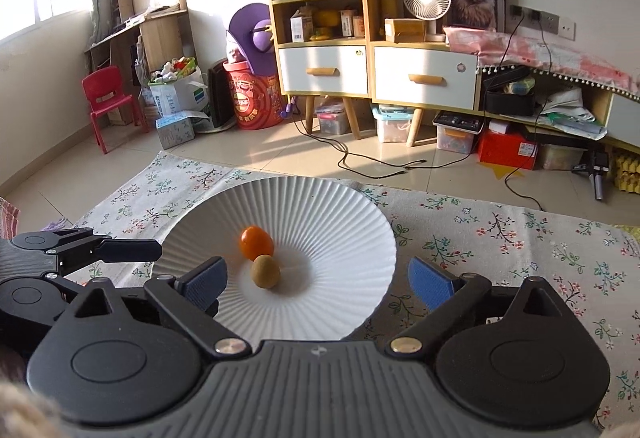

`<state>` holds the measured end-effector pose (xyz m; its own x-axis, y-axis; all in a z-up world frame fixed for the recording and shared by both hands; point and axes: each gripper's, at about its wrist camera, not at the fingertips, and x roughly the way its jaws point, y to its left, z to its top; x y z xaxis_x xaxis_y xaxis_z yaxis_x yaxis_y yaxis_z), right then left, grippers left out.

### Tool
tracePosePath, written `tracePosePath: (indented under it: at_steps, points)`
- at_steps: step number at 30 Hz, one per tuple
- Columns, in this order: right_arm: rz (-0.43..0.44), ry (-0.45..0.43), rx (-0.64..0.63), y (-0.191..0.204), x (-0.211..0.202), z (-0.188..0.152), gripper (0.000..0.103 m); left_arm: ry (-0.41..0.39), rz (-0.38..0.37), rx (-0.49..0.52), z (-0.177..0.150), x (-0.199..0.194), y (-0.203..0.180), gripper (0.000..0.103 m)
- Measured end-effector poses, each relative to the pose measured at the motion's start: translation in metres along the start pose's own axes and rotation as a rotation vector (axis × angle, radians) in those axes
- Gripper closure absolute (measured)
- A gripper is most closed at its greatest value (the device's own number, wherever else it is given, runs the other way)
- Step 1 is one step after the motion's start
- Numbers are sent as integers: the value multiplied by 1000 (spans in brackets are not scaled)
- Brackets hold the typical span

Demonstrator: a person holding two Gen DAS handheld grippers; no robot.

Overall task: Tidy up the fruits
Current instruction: 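Open both tools to drop the tangerine and kiwi into the bowl, then move the left tool to a large orange while the right tool approaches a red tomato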

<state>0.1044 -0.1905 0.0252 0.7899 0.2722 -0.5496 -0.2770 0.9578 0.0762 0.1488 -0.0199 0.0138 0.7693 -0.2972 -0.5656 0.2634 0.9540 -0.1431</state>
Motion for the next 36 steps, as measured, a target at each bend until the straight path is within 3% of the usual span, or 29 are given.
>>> tracePosePath:
  at_steps: [3, 13, 27, 32, 36]
  points:
    - [0, -3, 23, 0, -8, -1, 1, -26, 27, 21, -2, -12, -3, 9]
    - [-10, 19, 78, 2, -32, -19, 1, 10, 88, 53, -19, -39, 4, 9]
    - [-10, 32, -40, 27, -56, -54, 0, 101, 160, 111, -64, -72, 15, 9]
    - [4, 50, -86, 37, -60, -70, 0, 116, 126, 57, -79, -81, 15, 9]
    - [3, 68, -102, 38, -62, -81, 0, 152, 78, 75, -93, -84, 4, 9]
